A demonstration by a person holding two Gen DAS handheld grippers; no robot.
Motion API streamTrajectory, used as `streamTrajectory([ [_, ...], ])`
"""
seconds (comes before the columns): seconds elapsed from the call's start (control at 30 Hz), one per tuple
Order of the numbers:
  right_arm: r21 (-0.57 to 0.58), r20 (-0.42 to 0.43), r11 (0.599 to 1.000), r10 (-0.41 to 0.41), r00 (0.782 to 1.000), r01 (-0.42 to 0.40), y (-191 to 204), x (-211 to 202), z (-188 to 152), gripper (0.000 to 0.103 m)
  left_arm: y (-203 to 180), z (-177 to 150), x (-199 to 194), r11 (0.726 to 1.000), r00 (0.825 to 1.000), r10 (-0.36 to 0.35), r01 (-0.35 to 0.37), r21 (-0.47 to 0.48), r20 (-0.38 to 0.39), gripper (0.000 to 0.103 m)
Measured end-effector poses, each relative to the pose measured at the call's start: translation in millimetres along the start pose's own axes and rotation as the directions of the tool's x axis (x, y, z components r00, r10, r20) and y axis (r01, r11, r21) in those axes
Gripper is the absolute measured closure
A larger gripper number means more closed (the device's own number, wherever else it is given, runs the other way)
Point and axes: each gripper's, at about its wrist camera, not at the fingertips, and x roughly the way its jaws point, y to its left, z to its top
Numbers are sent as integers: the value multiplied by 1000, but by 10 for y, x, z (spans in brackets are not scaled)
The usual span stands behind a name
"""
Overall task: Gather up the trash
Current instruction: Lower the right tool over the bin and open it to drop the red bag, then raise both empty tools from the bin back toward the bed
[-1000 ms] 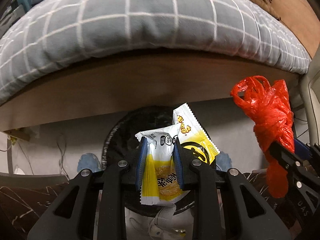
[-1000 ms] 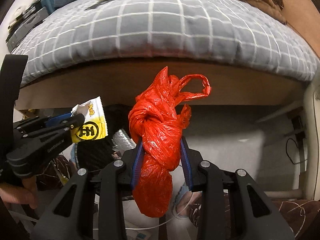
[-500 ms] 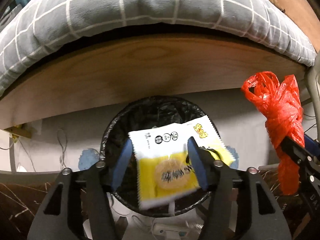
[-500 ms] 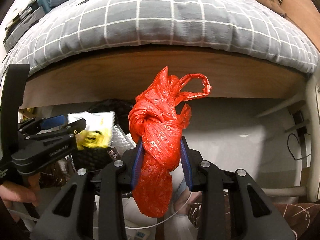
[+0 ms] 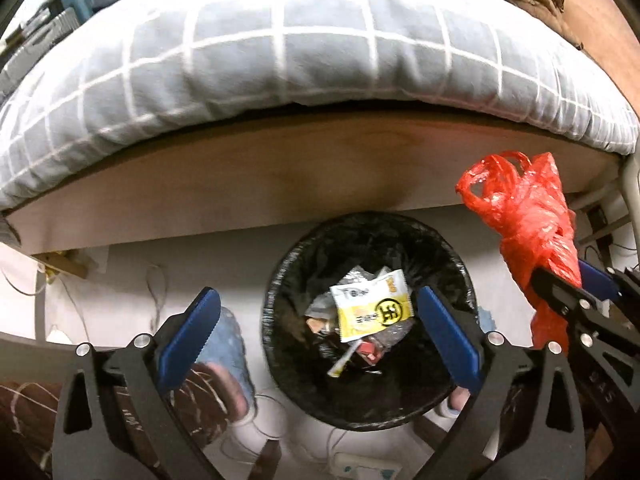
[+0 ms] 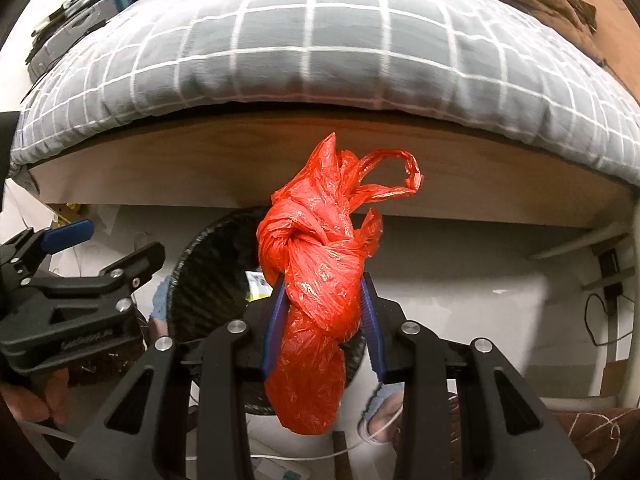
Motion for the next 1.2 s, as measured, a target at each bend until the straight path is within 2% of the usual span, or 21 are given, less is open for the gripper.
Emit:
streamTrajectory([
  [0.13, 15, 6, 999, 33, 999, -33, 164, -7, 62, 69, 184, 35, -178, 1000, 1000, 7, -6, -24, 23, 6],
  [0.37, 7, 19, 1000, 29, 999, -29, 472, 3, 212, 69, 521, 24, -397, 997, 997, 46, -42, -64, 55, 6],
  [0.57, -15, 19, 999, 39, 999, -39, 503, -39, 218, 66, 707, 16, -450, 994, 997, 58, -52, -93, 58, 6],
  [0.67, -33, 29, 999, 36, 999, -35, 546, -85, 223, 59, 765, 19, -464, 993, 996, 65, -59, -99, 64, 6],
  [0.8, -38, 56, 999, 29, 998, -27, 507, -173, 239, 44, 826, 34, -501, 992, 995, 66, -56, -117, 79, 6],
  [1.03, -25, 117, 1000, -2, 993, 5, 353, -385, 332, 24, 759, 119, -641, 993, 992, 64, -52, -106, 113, 6],
  [1.13, -21, 152, 1000, -10, 988, 14, 313, -520, 401, 17, 747, 174, -729, 993, 989, 60, -45, -112, 136, 6],
  [1.2, -21, 176, 1000, -13, 984, 17, 289, -616, 434, 16, 737, 194, -820, 992, 986, 55, -36, -118, 160, 6],
])
